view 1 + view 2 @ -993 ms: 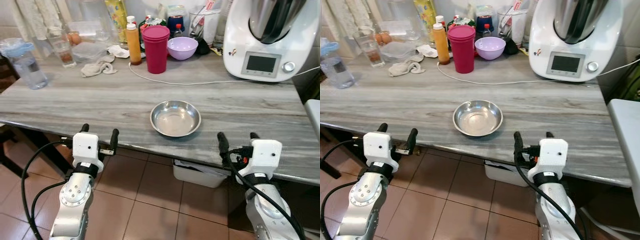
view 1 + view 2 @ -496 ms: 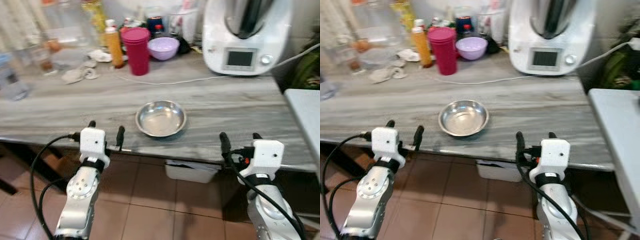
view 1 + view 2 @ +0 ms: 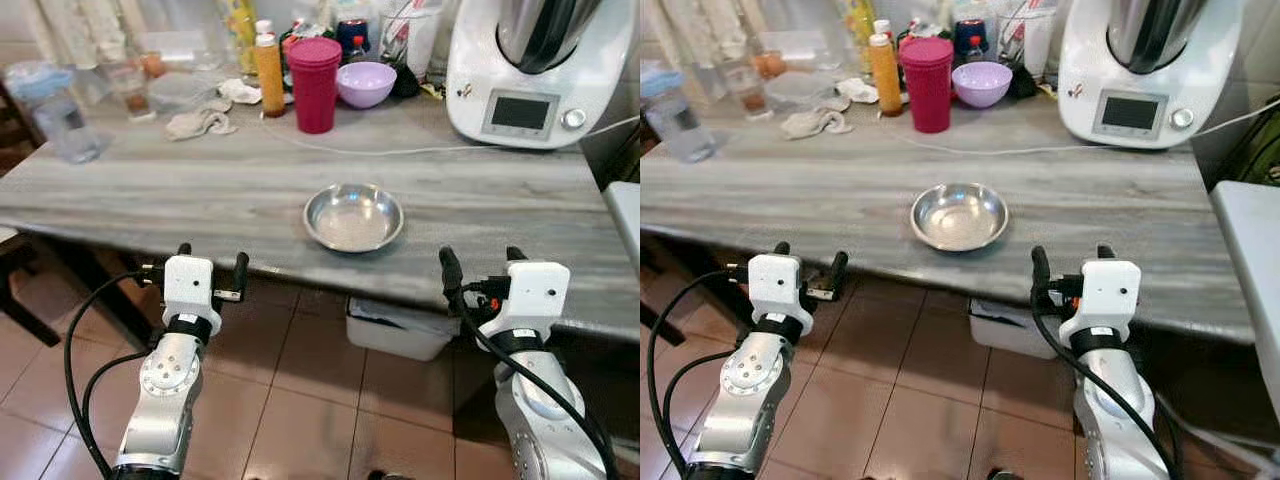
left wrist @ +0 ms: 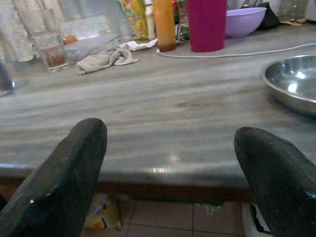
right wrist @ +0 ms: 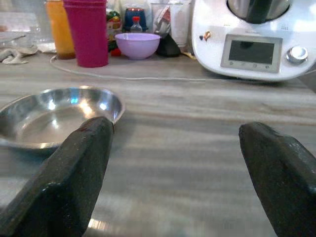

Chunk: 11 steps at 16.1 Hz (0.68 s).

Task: Setting the table

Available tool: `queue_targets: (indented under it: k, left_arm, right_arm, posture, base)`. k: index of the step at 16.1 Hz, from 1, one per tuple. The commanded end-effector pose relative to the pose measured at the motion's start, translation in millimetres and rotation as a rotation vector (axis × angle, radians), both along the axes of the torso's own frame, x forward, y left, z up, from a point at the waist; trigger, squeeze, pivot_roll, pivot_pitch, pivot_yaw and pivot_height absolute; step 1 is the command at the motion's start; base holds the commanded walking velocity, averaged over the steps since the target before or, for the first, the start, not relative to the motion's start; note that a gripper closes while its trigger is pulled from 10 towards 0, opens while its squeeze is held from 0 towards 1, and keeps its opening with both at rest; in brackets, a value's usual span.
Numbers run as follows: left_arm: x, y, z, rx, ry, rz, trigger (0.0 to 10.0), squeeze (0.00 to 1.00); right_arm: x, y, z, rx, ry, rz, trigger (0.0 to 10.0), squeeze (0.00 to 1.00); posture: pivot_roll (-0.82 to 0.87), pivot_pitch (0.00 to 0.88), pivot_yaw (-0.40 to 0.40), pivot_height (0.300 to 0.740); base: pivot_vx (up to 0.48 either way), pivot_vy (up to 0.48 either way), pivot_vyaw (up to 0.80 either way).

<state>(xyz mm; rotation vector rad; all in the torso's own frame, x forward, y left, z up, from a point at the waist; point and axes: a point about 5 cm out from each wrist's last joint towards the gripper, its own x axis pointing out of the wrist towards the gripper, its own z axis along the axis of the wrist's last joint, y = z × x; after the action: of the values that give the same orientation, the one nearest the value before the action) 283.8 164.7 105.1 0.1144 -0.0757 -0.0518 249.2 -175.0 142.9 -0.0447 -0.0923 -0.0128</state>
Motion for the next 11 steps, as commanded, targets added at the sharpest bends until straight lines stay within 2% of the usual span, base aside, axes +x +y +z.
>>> queue_targets:
  k: [1,11]
  left_arm:
    - [2.2,1.3,-0.5,0.016,0.006,0.003,10.0,0.00]
    - [4.9,1.6,-0.9,0.026,0.007,0.001,10.0,0.00]
  right_arm:
    - [0.7,-1.3,0.1,0.004,0.000,-0.008,10.0,0.00]
    - [4.8,-6.8,-0.2,0.014,-0.004,-0.046,10.0,0.00]
  posture:
    - [-0.31,0.045,0.064,0.740]
    - [-0.31,0.043,0.069,0.740]
  base:
    - [-0.311,0.000,0.00]
    - [-0.310,0.000,0.00]
